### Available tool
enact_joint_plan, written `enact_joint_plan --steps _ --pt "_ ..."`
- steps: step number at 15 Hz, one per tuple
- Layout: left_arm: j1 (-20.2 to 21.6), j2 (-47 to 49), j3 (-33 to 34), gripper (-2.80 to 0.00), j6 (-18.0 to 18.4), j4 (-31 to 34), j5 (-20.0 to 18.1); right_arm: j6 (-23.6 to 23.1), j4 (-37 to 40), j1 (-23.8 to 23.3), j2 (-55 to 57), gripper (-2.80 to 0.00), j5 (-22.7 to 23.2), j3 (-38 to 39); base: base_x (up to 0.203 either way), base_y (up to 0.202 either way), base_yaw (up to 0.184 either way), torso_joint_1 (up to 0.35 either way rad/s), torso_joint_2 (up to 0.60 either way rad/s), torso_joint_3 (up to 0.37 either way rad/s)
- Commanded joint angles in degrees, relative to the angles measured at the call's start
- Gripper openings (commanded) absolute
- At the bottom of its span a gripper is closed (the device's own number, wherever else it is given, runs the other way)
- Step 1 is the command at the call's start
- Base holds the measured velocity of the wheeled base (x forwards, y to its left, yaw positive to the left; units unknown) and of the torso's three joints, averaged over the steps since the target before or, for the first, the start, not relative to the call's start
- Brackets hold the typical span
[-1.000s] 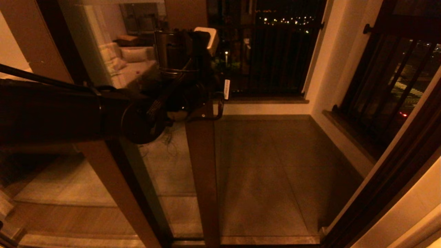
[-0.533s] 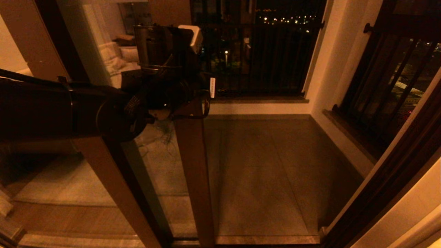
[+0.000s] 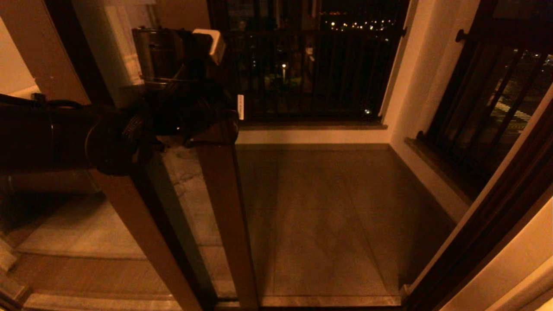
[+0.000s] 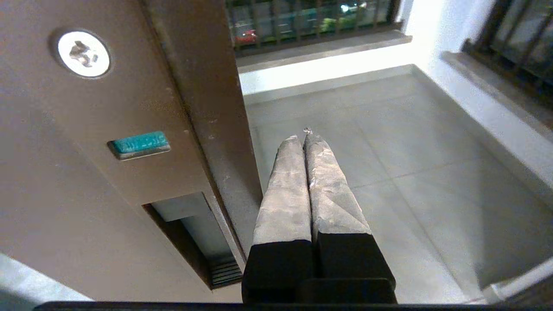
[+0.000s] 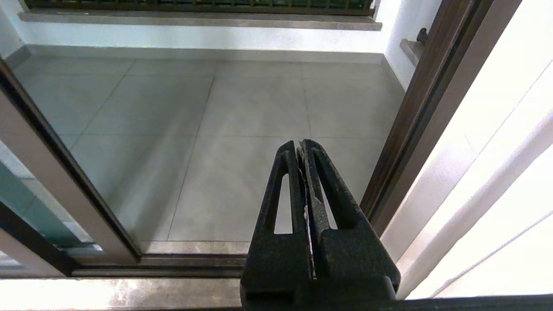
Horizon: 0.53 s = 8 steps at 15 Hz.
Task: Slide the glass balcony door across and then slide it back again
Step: Open the slid door
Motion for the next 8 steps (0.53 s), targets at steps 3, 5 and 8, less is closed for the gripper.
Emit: enact_joint_plan --steps 3,5,8 --pt "2.45 -2.06 2.57 -2.8 0.06 -0.04 -0.02 -0.06 -0.04 -0.04 0.05 -2.8 0.05 0.01 0.0 0.0 0.0 0.0 0.0 0.0" --pt "3.26 -2.41 2.75 -2.8 0.06 -0.04 -0.03 -0.06 0.05 0.04 0.05 -2.8 0.05 0.01 0.0 0.0 0.0 0.0 0.0 0.0" --pt "4.81 -3.25 3.74 -2.8 0.06 -0.04 -0.15 -0.06 -0.02 0.04 0.05 -2.8 0.05 0.01 0.0 0.0 0.0 0.0 0.0 0.0"
